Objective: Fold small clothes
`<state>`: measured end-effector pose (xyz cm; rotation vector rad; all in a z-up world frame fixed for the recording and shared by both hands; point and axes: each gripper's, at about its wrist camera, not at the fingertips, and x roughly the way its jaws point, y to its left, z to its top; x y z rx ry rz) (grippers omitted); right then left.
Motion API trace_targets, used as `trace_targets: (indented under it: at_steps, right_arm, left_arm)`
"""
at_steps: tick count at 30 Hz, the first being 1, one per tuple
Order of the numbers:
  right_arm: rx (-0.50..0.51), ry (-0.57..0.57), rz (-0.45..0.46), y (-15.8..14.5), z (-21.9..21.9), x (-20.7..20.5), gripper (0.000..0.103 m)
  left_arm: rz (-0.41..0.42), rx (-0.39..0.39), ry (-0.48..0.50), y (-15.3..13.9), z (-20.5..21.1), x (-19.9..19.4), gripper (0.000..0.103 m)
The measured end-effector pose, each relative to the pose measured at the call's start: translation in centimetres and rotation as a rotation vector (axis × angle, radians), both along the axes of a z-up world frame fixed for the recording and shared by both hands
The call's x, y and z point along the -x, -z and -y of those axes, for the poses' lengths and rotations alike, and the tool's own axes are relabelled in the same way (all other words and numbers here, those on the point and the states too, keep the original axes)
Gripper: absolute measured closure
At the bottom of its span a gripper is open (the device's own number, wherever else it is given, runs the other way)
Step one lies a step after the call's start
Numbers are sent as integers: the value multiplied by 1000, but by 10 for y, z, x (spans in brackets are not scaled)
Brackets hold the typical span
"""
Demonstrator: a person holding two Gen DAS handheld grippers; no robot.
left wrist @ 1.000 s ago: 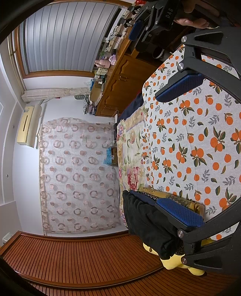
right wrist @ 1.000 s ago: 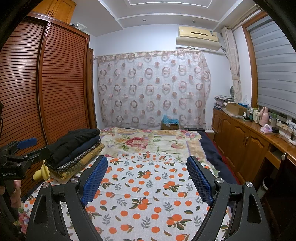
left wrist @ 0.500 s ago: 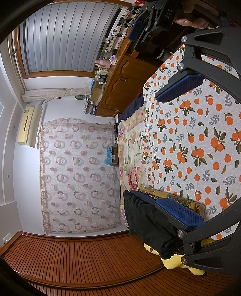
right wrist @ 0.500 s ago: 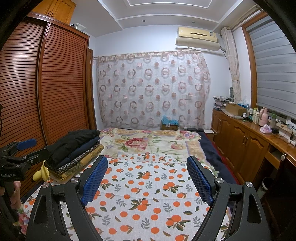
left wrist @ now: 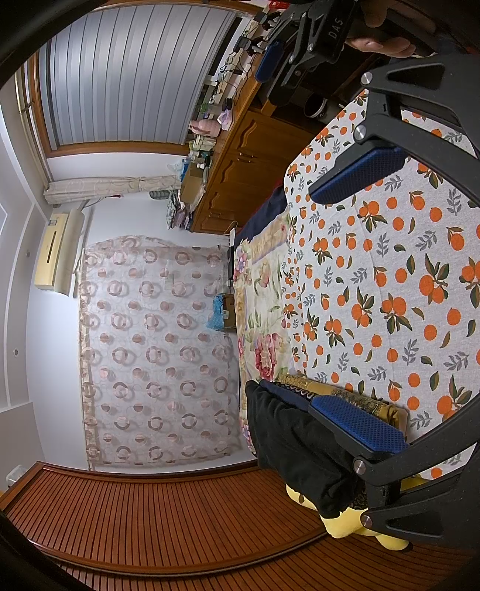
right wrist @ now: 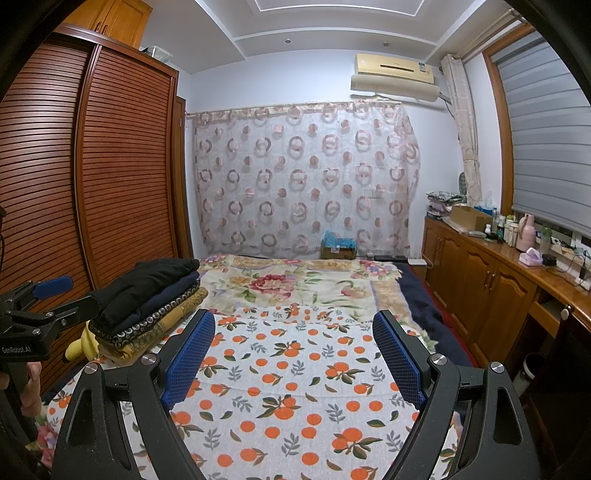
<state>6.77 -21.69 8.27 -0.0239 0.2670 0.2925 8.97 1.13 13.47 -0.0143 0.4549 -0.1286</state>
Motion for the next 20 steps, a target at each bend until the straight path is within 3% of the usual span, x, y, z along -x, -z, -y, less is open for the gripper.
trace_targets:
  at_steps: [20]
  right_arm:
    - [-1,-3,0,1,0,0,15]
  left_arm:
    - [-1,-2,2,0,0,0,0]
